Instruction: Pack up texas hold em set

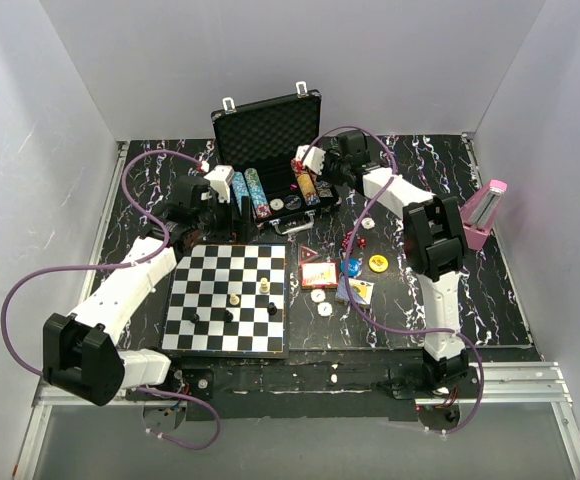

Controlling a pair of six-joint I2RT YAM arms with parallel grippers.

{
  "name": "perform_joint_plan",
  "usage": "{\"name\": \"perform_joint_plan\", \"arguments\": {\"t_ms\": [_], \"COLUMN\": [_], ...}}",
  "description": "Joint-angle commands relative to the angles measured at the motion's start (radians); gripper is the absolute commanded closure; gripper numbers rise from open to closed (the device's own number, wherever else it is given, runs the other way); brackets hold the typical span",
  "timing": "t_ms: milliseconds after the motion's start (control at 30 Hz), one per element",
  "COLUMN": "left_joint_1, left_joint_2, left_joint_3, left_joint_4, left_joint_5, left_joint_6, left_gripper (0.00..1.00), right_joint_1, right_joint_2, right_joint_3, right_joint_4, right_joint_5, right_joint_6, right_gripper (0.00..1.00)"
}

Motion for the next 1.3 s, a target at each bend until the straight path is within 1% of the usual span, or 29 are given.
{"name": "perform_joint_plan", "arguments": {"t_ms": [0, 167, 267, 367, 533, 667, 833, 967, 1100, 1267], "left_joint_1": [0.003, 0.003, 0.003, 0.003, 0.003, 0.003, 0.003, 0.003, 0.003, 0.003], "left_joint_2": [-0.004, -0.004, -0.004, -0.006, -0.006, -0.006, -0.006, -0.003, -0.003, 0.002], "left_joint_3": [0.025, 0.023, 0.023, 0.022, 0.022, 0.020, 0.019, 0.019, 0.017, 0.019], "left_joint_4": [0.004, 0.006, 0.006, 0.007, 0.009, 0.012, 0.013, 0.015, 0.015, 0.015], "left_joint_5": [0.001, 0.008, 0.011, 0.011, 0.016, 0.024, 0.027, 0.033, 0.034, 0.034], "left_joint_6": [0.014, 0.012, 0.012, 0.012, 0.008, 0.004, 0.004, 0.003, 0.003, 0.004], "left_gripper": [0.02, 0.02, 0.02, 0.02, 0.02, 0.02, 0.02, 0.02, 0.02, 0.02], "right_joint_1": [0.005, 0.005, 0.005, 0.005, 0.006, 0.006, 0.006, 0.011, 0.015, 0.018], "right_joint_2": [0.006, 0.012, 0.014, -0.020, -0.141, -0.160, -0.163, -0.163, -0.141, -0.109], "right_joint_3": [0.079, 0.108, 0.120, 0.096, -0.063, -0.080, -0.117, -0.116, -0.114, -0.076], "right_joint_4": [-0.041, -0.170, -0.211, -0.201, -0.087, -0.119, -0.082, -0.095, -0.078, -0.093], "right_joint_5": [-0.076, -0.132, -0.121, -0.110, -0.096, -0.083, -0.075, -0.093, -0.078, -0.078], "right_joint_6": [-0.049, -0.094, -0.104, -0.082, -0.075, -0.095, -0.100, -0.097, -0.114, -0.118], "right_gripper": [0.99, 0.99, 0.99, 0.99, 0.99, 0.99, 0.99, 0.99, 0.99, 0.99]}}
